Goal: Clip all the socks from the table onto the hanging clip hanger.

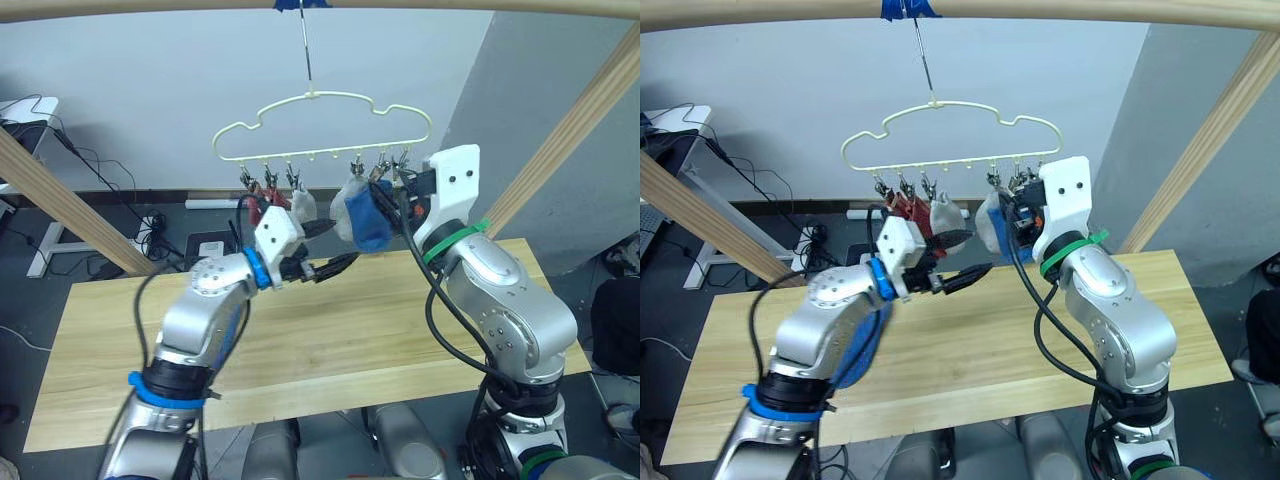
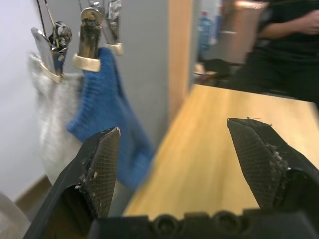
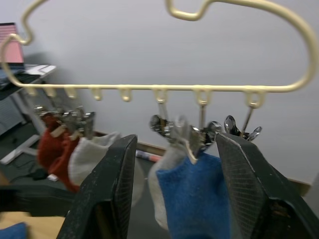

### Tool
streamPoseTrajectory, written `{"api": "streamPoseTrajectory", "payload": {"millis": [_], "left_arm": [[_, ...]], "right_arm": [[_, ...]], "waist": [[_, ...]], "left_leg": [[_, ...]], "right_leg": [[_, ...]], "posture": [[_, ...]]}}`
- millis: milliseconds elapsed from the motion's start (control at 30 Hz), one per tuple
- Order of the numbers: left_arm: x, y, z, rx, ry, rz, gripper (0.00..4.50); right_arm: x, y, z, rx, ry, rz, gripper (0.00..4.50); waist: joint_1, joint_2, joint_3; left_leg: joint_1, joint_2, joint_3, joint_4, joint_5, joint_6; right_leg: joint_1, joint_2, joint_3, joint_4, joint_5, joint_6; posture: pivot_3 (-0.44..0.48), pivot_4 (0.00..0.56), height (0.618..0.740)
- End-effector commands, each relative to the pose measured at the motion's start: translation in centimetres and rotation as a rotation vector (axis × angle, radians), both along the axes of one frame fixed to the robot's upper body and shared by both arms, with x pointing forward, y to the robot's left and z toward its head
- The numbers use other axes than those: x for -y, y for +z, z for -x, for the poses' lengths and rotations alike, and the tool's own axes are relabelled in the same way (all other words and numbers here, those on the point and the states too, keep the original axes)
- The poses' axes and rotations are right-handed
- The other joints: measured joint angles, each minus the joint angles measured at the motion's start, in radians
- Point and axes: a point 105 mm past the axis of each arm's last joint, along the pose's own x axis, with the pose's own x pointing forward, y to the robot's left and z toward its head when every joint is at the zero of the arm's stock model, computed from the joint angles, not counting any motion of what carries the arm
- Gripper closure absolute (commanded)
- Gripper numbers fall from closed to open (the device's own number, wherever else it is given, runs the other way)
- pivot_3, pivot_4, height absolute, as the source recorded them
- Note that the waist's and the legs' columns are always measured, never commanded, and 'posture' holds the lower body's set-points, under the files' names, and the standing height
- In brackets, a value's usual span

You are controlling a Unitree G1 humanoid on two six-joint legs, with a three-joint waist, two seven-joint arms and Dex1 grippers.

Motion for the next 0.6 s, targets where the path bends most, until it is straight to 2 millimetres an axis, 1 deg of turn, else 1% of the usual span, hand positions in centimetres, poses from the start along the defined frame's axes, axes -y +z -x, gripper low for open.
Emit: {"api": "streamPoseTrajectory", "payload": {"millis": [33, 67, 233, 433, 600], "left_arm": [[-0.1, 2.5, 0.9, 0.034, -0.061, 0.012, 0.65], [-0.2, 2.9, 1.0, 0.035, -0.068, 0.009, 0.65], [-0.2, 4.0, 1.3, 0.047, -0.089, -0.003, 0.65], [-0.1, 4.6, 1.5, 0.048, -0.111, -0.008, 0.65], [0.1, 5.1, 1.4, 0.058, -0.117, -0.009, 0.65]], "right_arm": [[0.8, 1.0, -0.1, 0.06, -0.054, -0.01, 2.82], [1.0, 0.9, -0.4, 0.058, -0.07, -0.008, 3.11], [1.5, 0.2, -1.8, 0.031, -0.136, 0.013, 3.11], [1.7, -0.3, -2.8, 0.019, -0.183, 0.03, 3.11], [1.8, -0.8, -3.4, -0.006, -0.192, 0.018, 3.11]], "waist": [[0.002, 0.0, 0.0], [0.003, 0.0, 0.0], [0.005, 0.0, 0.0], [0.006, 0.0, 0.0], [0.006, 0.0, 0.0]], "left_leg": [[0.0, 0.0, 0.0, 0.0, 0.0, 0.0], [0.0, 0.0, 0.0, 0.0, 0.0, 0.0], [0.0, 0.0, 0.0, -0.001, 0.0, 0.0], [0.0, 0.0, 0.0, -0.001, 0.0, 0.0], [0.0, 0.0, 0.0, -0.001, 0.0, 0.0]], "right_leg": [[0.0, 0.0, 0.0, 0.0, 0.0, 0.0], [0.0, 0.0, 0.0, 0.0, 0.0, 0.0], [0.0, 0.0, 0.0, -0.001, 0.0, 0.0], [0.0, 0.0, 0.0, -0.001, 0.0, 0.0], [0.0, 0.0, 0.0, 0.0, 0.0, 0.0]], "posture": [[-0.211, 0.238, 0.74], [-0.208, 0.236, 0.74], [-0.201, 0.231, 0.74], [-0.199, 0.226, 0.74], [-0.195, 0.222, 0.74]]}}
